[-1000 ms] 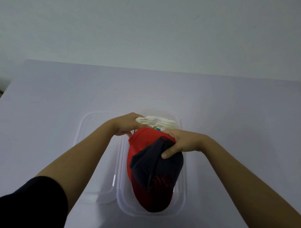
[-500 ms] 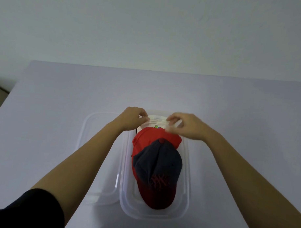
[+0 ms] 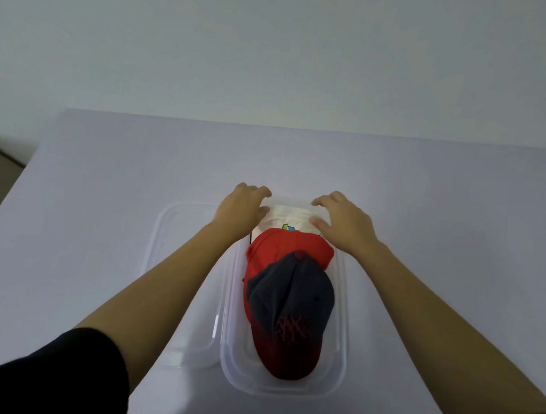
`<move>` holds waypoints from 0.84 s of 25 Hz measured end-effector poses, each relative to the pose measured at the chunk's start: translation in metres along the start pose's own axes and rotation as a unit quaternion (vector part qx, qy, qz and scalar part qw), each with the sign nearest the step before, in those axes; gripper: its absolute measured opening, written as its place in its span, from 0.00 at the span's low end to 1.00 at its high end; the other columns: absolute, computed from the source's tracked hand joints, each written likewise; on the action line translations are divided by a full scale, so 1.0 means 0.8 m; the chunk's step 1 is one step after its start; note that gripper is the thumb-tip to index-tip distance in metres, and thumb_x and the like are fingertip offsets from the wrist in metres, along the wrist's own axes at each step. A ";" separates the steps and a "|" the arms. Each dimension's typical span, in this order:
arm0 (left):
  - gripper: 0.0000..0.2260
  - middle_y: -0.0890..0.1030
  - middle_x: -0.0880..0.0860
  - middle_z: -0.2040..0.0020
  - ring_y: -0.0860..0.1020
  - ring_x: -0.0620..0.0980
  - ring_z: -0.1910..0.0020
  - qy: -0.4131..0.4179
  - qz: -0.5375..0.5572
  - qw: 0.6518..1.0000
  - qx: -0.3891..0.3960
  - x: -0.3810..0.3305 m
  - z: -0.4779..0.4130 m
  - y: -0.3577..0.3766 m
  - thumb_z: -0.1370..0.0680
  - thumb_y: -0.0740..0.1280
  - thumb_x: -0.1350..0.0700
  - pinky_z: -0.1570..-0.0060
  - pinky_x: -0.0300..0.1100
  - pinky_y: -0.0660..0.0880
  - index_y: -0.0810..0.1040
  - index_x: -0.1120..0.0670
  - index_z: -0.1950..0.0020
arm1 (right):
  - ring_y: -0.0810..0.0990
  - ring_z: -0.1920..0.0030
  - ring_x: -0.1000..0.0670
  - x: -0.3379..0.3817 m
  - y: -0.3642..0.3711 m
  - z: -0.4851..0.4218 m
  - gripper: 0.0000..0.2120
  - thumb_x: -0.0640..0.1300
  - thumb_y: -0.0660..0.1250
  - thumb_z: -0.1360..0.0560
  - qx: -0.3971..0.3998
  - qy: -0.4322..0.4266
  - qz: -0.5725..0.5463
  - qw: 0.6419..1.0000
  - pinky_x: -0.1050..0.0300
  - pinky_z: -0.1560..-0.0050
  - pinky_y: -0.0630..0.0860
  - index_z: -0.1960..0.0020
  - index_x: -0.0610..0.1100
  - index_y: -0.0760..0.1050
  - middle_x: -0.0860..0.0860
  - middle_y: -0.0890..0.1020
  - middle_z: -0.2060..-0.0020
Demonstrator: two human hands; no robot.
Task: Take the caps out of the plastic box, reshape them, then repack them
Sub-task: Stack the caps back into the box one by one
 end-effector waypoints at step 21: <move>0.08 0.81 0.47 0.48 0.80 0.43 0.60 -0.040 0.186 0.961 0.199 -0.006 0.159 0.028 0.23 0.65 0.53 0.54 0.36 0.75 0.77 0.50 0.44 | 0.70 0.70 0.56 -0.028 0.026 0.134 0.10 0.52 0.62 0.23 0.162 0.033 -0.148 0.975 0.59 0.64 0.69 0.48 0.49 0.78 0.55 0.71 0.72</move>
Point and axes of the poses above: each hand's wrist, its own z-axis away from the middle knuckle, its own y-axis out of the palm, x = y × z, the point moved 4 cm from there along -z, towards the middle knuckle
